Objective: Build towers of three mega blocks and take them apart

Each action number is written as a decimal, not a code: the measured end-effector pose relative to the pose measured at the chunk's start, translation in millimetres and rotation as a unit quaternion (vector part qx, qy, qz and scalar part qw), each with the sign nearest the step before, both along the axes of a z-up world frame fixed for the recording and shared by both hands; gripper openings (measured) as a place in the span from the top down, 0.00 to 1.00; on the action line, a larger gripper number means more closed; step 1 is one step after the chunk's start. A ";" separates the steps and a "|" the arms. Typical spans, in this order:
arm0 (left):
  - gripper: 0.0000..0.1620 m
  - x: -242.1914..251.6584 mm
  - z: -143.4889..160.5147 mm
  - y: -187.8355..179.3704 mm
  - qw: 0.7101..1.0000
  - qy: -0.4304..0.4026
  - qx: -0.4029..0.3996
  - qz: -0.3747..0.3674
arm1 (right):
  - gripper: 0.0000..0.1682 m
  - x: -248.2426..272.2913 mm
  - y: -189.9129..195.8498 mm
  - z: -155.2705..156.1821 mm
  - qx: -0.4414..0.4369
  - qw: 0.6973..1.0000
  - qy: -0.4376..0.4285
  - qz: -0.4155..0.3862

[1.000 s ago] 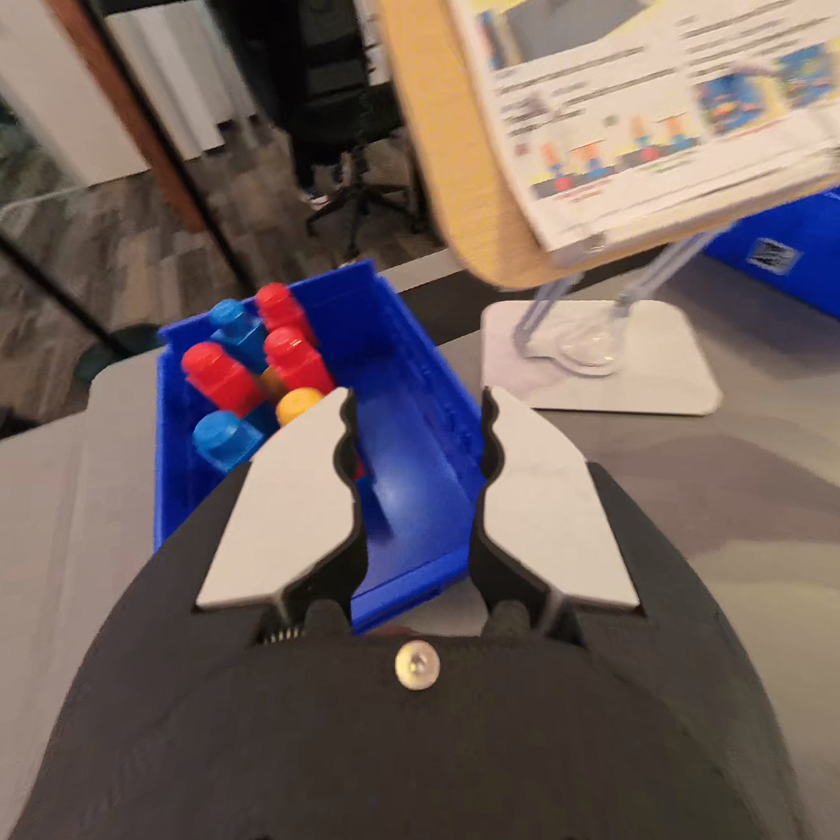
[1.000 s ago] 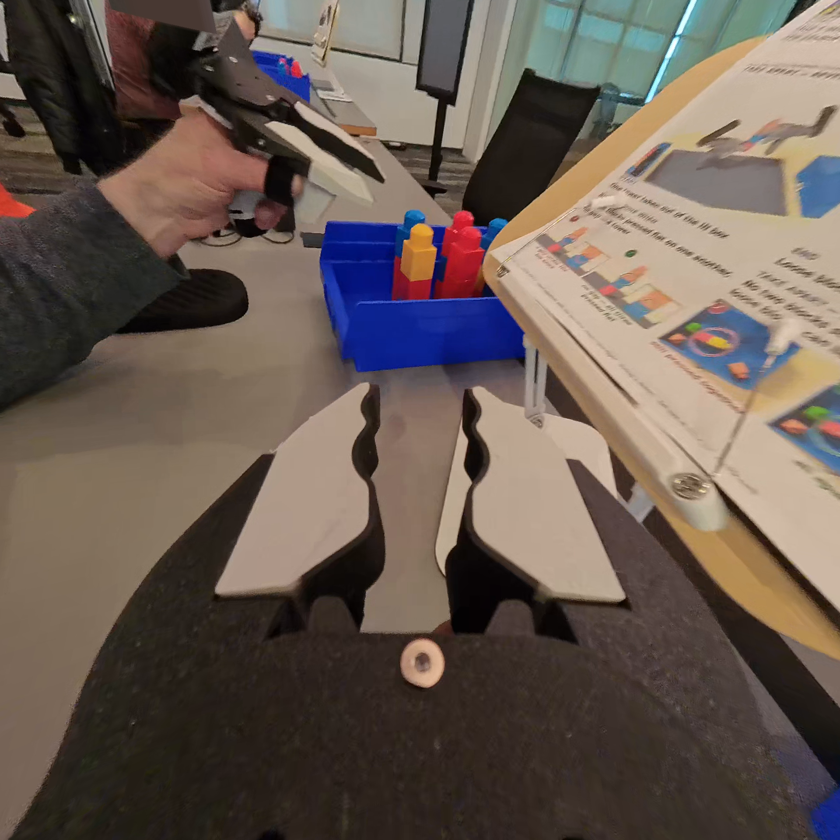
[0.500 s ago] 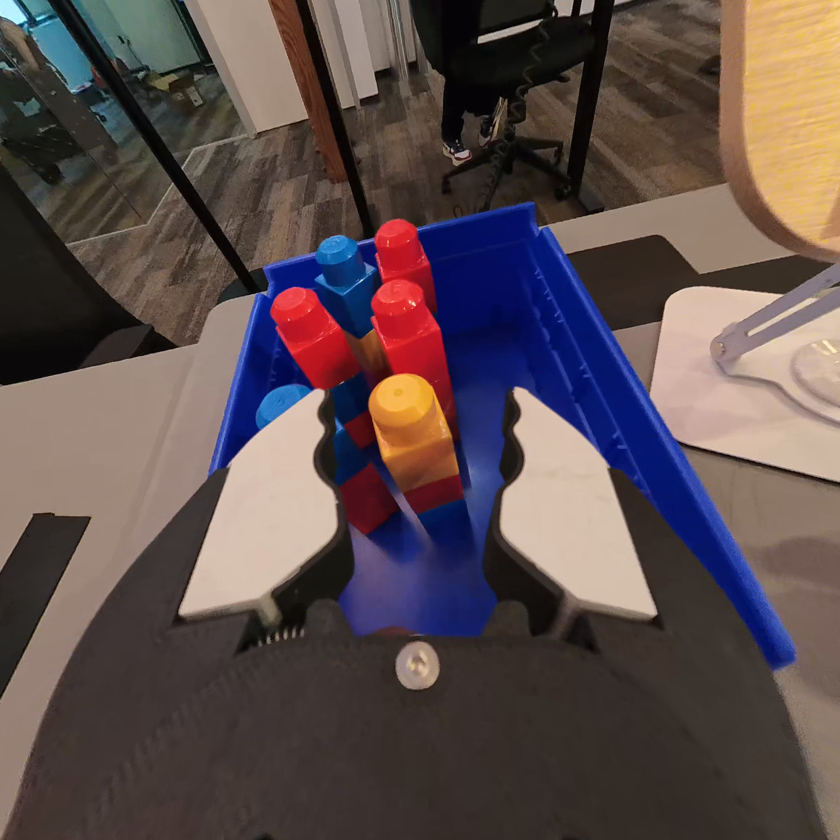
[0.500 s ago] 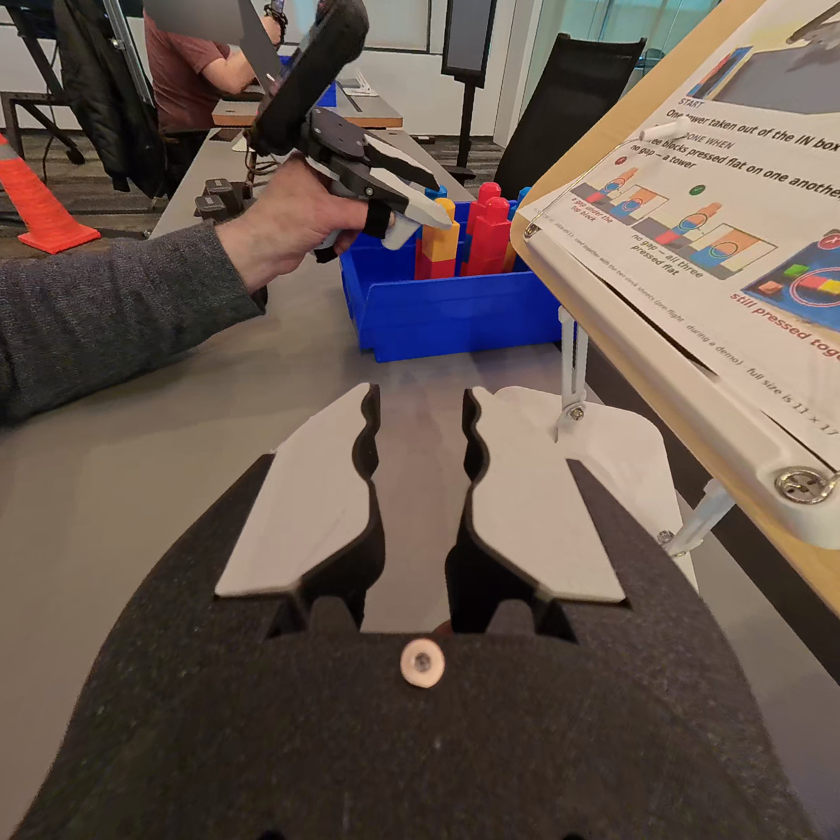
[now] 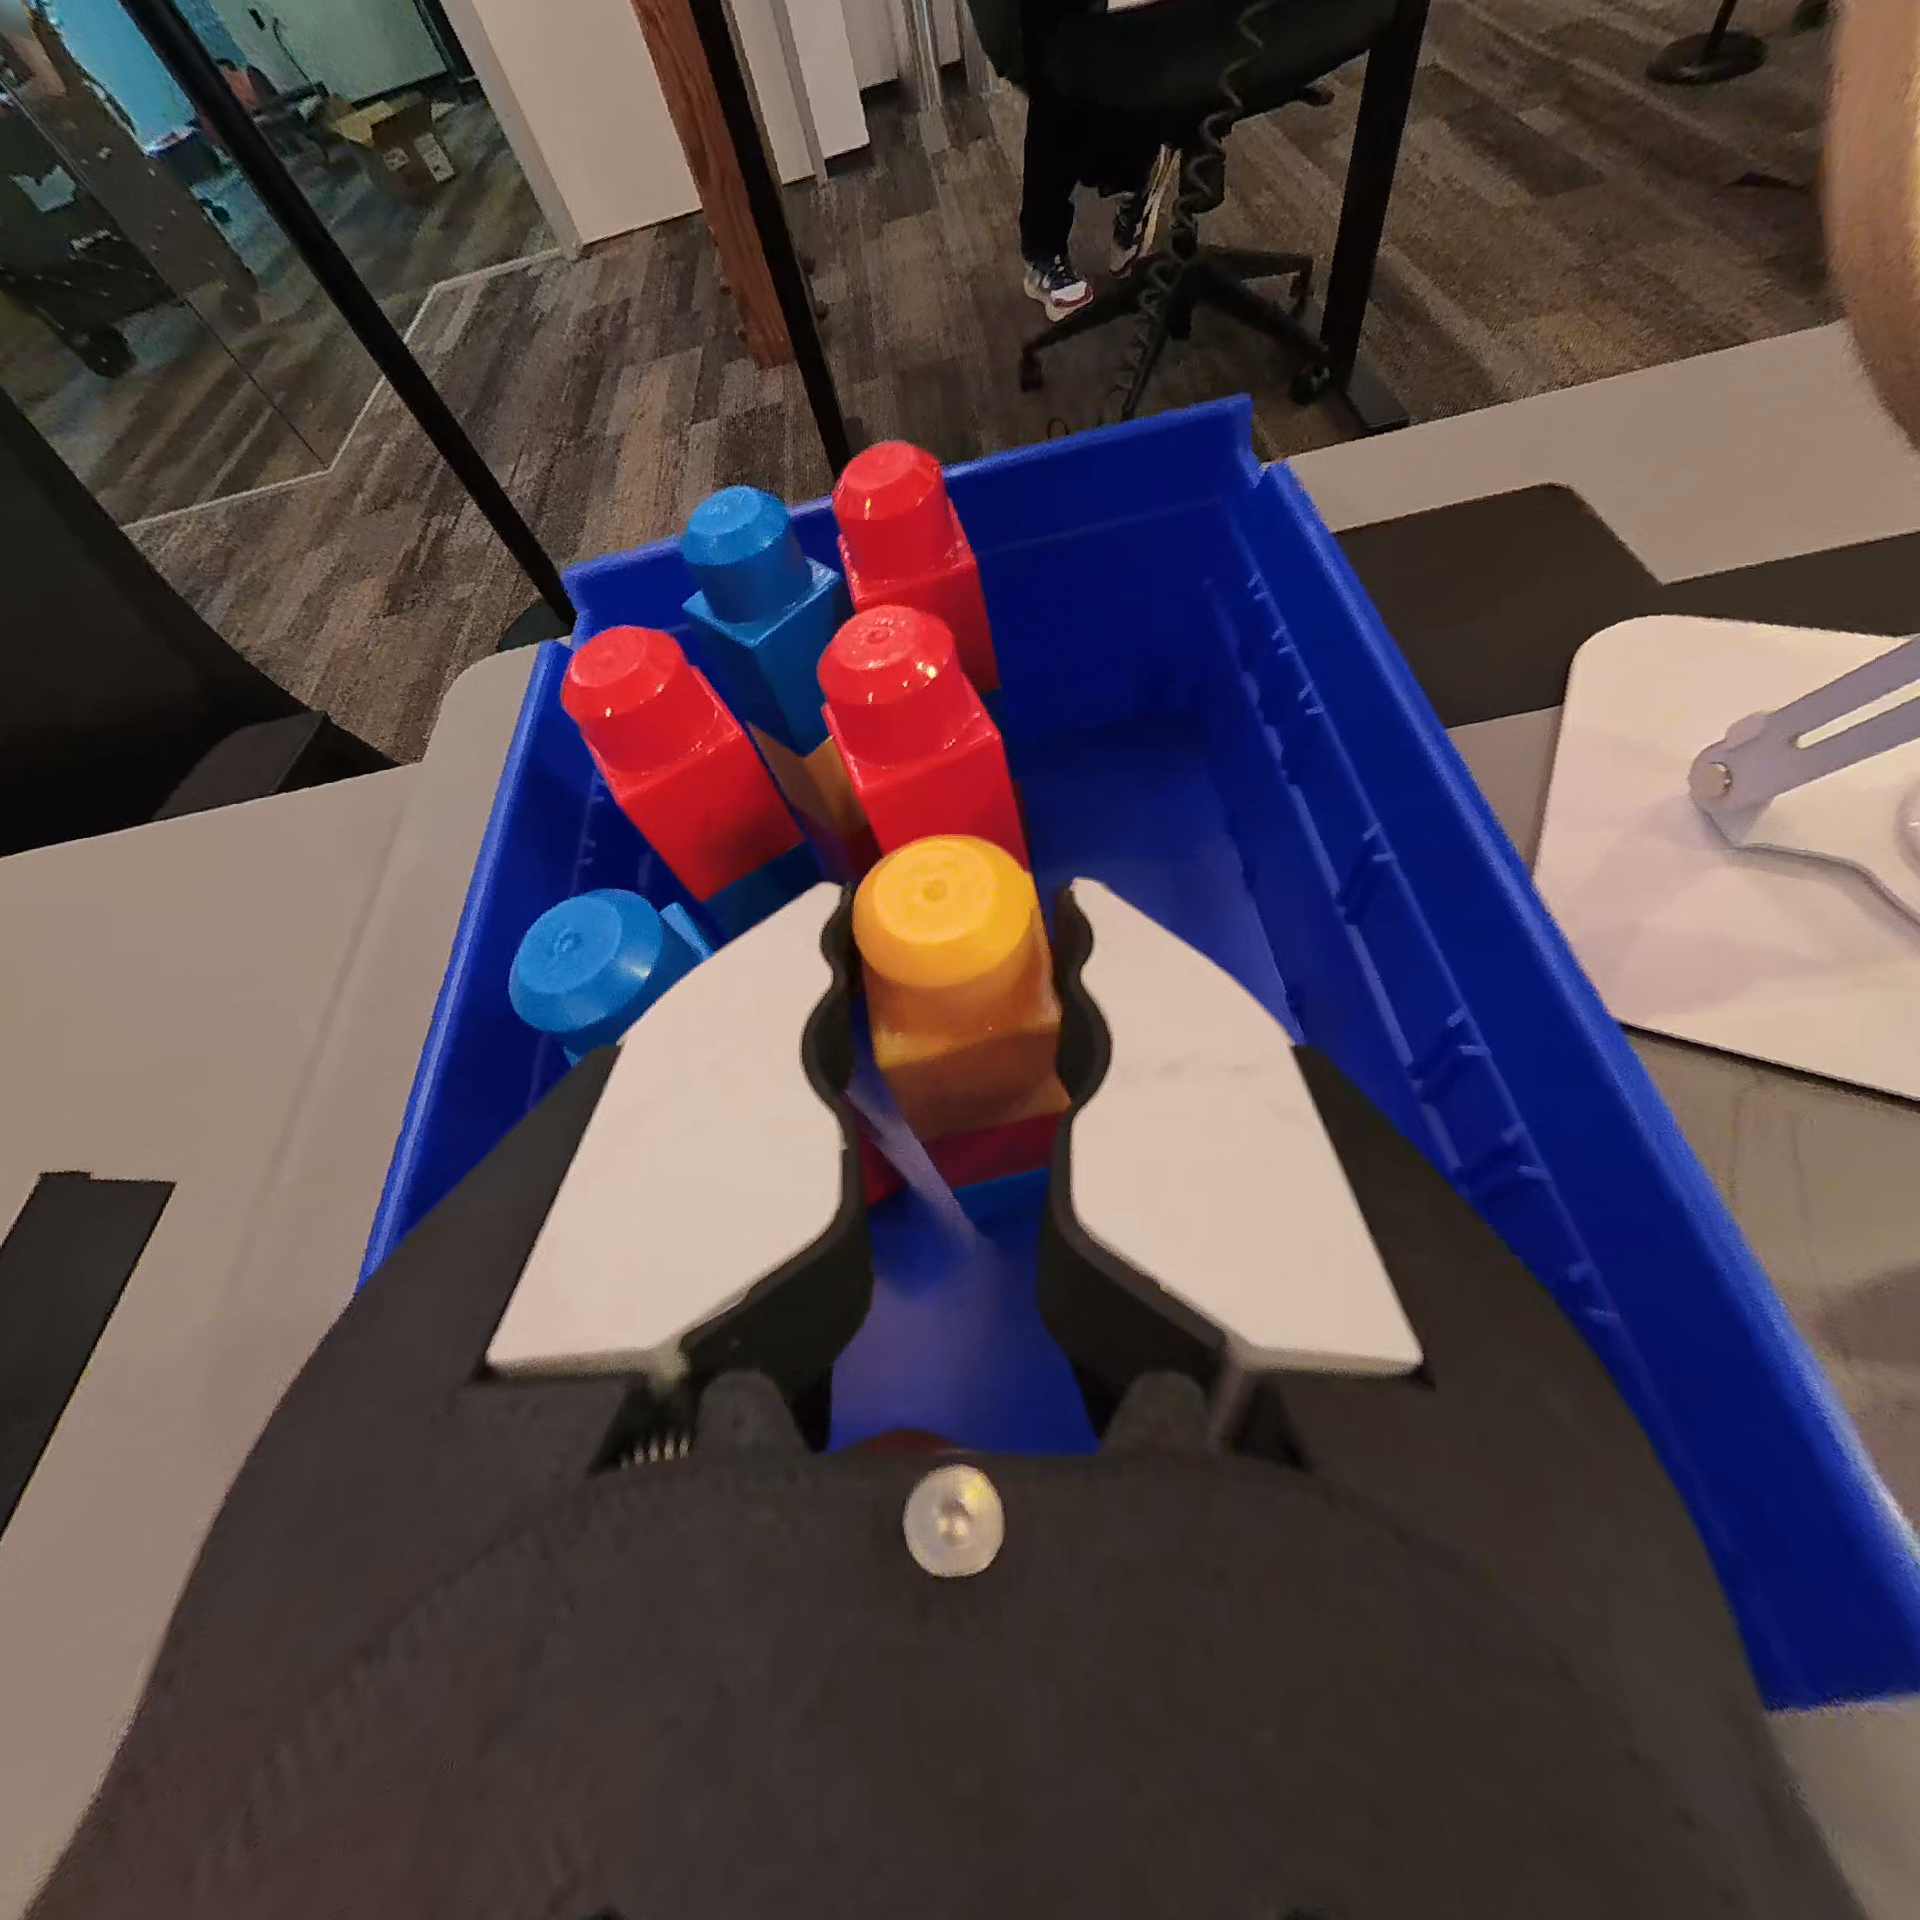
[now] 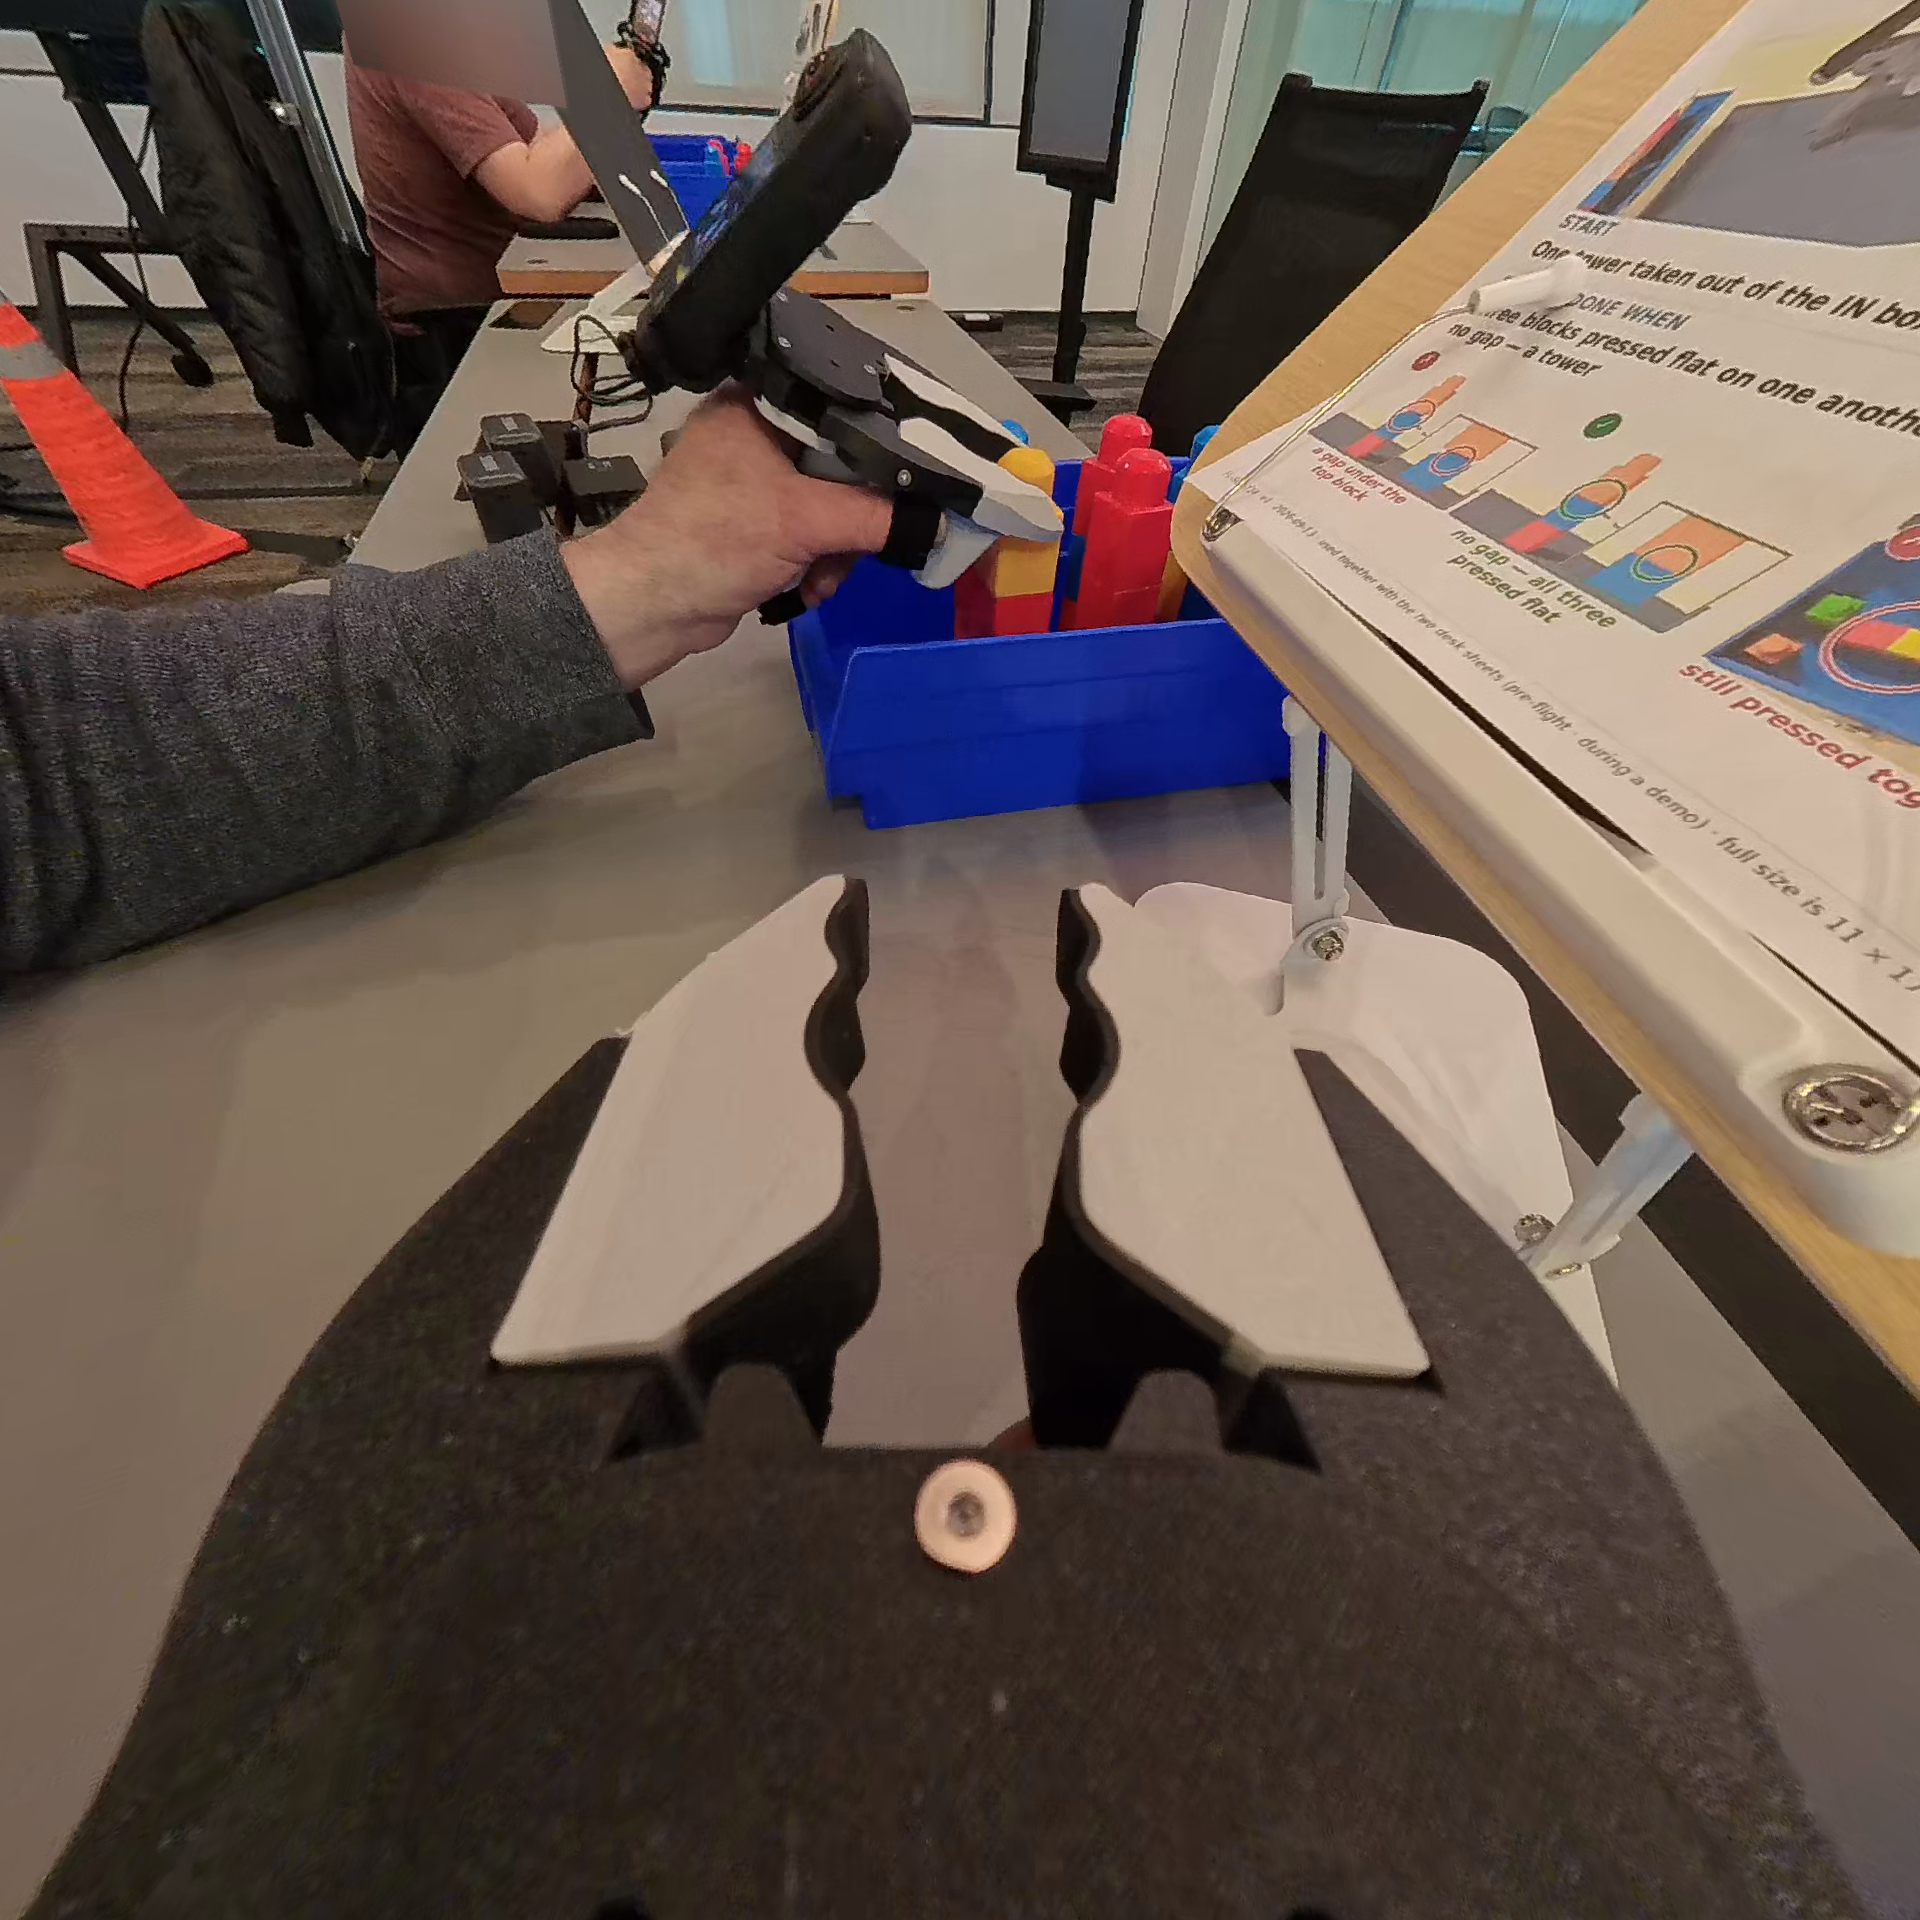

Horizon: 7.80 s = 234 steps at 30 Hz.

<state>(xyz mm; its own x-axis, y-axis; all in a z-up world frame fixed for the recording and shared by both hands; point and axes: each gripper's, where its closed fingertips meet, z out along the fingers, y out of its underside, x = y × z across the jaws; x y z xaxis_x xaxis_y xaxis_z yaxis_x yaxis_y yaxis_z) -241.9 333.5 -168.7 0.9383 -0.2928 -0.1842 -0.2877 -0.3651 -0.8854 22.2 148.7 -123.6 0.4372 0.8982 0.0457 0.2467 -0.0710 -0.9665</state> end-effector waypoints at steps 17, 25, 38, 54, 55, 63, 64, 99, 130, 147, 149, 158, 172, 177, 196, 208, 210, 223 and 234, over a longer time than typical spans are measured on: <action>0.79 145.1 161.0 -152.1 0.928 -0.019 0.048 -0.369 | 0.70 -42.5 -19.6 51.6 0.018 0.993 0.050 0.104; 0.79 225.4 149.6 -205.6 0.840 -0.057 -0.011 -0.540 | 0.69 -40.4 -27.8 65.6 -0.001 0.984 0.090 0.153; 0.75 254.3 149.3 -214.3 0.797 -0.121 -0.016 -0.592 | 0.78 -35.1 -32.2 57.0 -0.030 0.978 0.083 0.189; 0.78 284.9 93.7 -207.3 0.771 -0.129 -0.113 -0.613 | 0.78 -10.3 -11.8 85.5 -0.006 0.976 0.169 0.134; 0.78 285.0 95.2 -206.1 0.772 -0.135 -0.111 -0.612 | 0.78 -9.2 -11.0 85.8 -0.009 0.976 0.172 0.133; 0.78 282.6 90.8 -205.9 0.777 -0.112 -0.111 -0.609 | 0.73 0.7 -13.6 94.7 0.008 0.978 0.161 0.133; 0.78 282.7 89.9 -205.5 0.779 -0.109 -0.109 -0.608 | 0.73 2.8 -13.6 97.5 0.013 0.978 0.162 0.129; 0.78 273.7 79.4 -202.0 0.788 -0.064 -0.113 -0.602 | 0.72 256.5 84.6 34.7 -0.102 0.961 0.018 -0.254; 0.72 304.1 75.2 -219.1 0.762 -0.085 -0.100 -0.634 | 0.78 13.1 -29.1 91.3 0.019 0.990 0.057 0.126; 0.77 288.4 78.0 -208.4 0.785 -0.043 -0.095 -0.610 | 0.79 95.0 0.3 137.9 0.083 0.992 0.090 -0.018; 0.77 286.4 83.3 -205.8 0.793 -0.036 -0.078 -0.603 | 0.79 130.0 20.4 127.9 0.065 0.992 0.073 -0.076; 0.77 278.6 85.3 -196.1 0.804 -0.050 -0.079 -0.587 | 0.72 276.8 84.8 23.9 -0.120 0.951 0.001 -0.284; 0.77 303.9 84.0 -202.8 0.796 -0.077 -0.056 -0.598 | 0.71 83.1 -4.7 96.4 0.045 0.998 0.004 0.042; 0.77 307.7 82.8 -210.1 0.789 -0.068 -0.054 -0.608 | 0.73 30.2 -24.5 81.7 0.031 0.993 0.008 0.117; 0.84 287.3 111.2 -203.6 0.794 -0.094 -0.009 -0.601 | 0.82 93.8 -1.4 121.7 0.078 0.995 0.060 0.015; 1.00 259.1 128.0 -189.9 0.816 -0.080 0.021 -0.572 | 0.82 290.0 78.6 28.9 -0.080 0.951 -0.041 -0.296; 1.00 259.5 126.4 -189.7 0.816 -0.076 0.020 -0.572 | 0.78 303.4 87.1 15.4 -0.104 0.940 -0.029 -0.323; 0.86 191.8 142.9 -136.4 0.899 -0.026 0.058 -0.432 | 0.76 244.2 68.6 68.9 -0.003 0.964 -0.043 -0.262; 0.67 7.0 87.6 -34.3 0.993 0.051 -0.011 -0.108 | 0.77 180.3 59.9 67.5 0.009 0.980 -0.067 -0.185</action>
